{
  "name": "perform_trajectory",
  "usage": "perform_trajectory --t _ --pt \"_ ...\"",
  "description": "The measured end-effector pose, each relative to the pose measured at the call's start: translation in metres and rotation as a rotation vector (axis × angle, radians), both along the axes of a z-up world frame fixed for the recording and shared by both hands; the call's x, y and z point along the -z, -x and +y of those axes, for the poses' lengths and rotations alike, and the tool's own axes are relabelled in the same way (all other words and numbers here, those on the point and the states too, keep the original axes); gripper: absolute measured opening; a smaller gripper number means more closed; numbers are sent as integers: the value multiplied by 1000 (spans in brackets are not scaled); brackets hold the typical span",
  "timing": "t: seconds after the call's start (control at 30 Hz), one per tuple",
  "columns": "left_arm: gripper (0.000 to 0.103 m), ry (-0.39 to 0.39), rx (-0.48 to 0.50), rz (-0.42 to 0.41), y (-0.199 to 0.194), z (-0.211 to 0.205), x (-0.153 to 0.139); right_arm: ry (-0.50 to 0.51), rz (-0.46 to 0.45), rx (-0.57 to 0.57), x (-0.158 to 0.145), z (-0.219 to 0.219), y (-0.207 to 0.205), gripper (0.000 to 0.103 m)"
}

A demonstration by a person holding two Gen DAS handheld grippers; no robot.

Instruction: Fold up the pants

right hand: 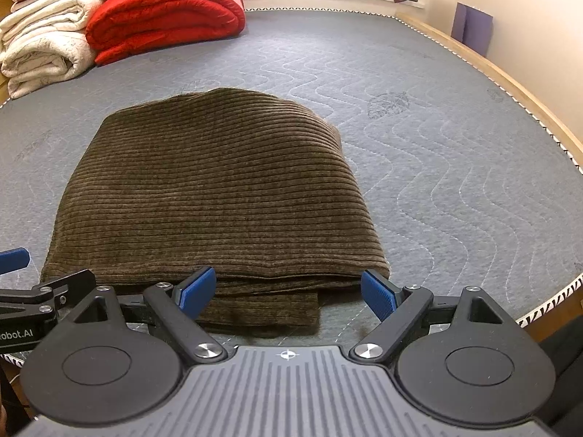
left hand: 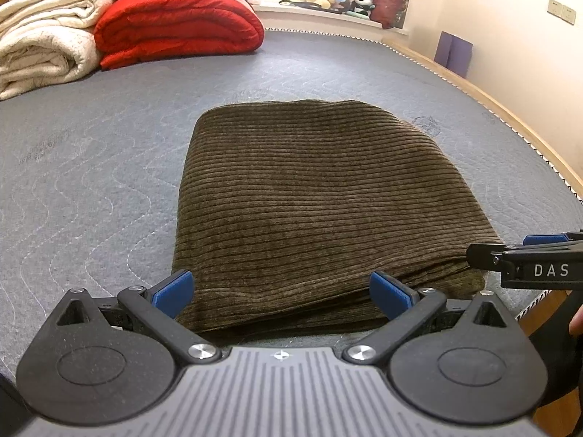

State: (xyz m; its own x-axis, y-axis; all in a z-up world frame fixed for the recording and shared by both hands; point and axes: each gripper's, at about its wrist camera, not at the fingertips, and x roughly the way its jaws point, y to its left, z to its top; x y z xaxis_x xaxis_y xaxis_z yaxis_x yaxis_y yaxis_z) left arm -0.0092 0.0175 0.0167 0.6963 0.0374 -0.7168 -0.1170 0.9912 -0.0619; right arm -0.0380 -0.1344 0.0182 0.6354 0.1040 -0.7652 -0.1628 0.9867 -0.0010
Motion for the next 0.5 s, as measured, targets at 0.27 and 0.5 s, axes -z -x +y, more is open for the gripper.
perform_trajectory --t 0.27,0.5 --pt "103 1 1 -5 0 -2 -1 3 0 0 0 1 0 88" --pt "103 -2 6 -7 1 -4 -2 3 2 -1 0 1 0 88"
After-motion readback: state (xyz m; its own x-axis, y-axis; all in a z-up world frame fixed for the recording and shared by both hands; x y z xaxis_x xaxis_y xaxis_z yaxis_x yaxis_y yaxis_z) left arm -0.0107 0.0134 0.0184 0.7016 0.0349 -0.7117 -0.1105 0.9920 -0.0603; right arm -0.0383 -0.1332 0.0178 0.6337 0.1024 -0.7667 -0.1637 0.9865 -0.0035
